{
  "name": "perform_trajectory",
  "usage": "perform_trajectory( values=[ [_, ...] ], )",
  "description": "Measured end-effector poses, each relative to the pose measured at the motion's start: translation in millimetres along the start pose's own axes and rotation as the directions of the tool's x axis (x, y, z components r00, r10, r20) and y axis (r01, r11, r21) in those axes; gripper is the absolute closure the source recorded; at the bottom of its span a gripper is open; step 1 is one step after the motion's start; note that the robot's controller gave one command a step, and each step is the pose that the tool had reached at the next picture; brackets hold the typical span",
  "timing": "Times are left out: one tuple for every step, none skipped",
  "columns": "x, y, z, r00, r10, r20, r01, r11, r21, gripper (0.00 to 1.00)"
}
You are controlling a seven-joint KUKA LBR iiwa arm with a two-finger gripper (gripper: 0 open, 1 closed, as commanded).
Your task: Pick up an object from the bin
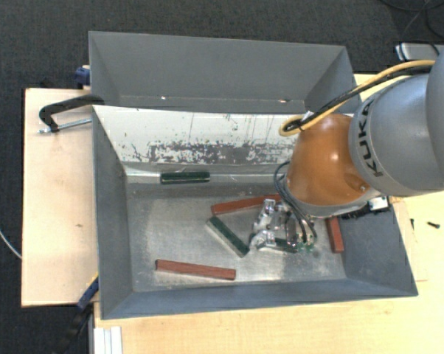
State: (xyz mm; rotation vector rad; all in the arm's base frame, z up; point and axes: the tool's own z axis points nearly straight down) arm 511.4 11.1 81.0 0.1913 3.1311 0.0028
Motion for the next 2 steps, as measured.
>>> perform_trajectory(
  values=[
    [0.4, -0.1, -2.4, 1.000, 0.000, -0.001, 0.000, 1.000, 0.000, 1.00],
    [0.9, 0.1, -11.8, 1.000, 0.000, -0.004, 0.000, 1.000, 0.001, 1.00]
  ],
)
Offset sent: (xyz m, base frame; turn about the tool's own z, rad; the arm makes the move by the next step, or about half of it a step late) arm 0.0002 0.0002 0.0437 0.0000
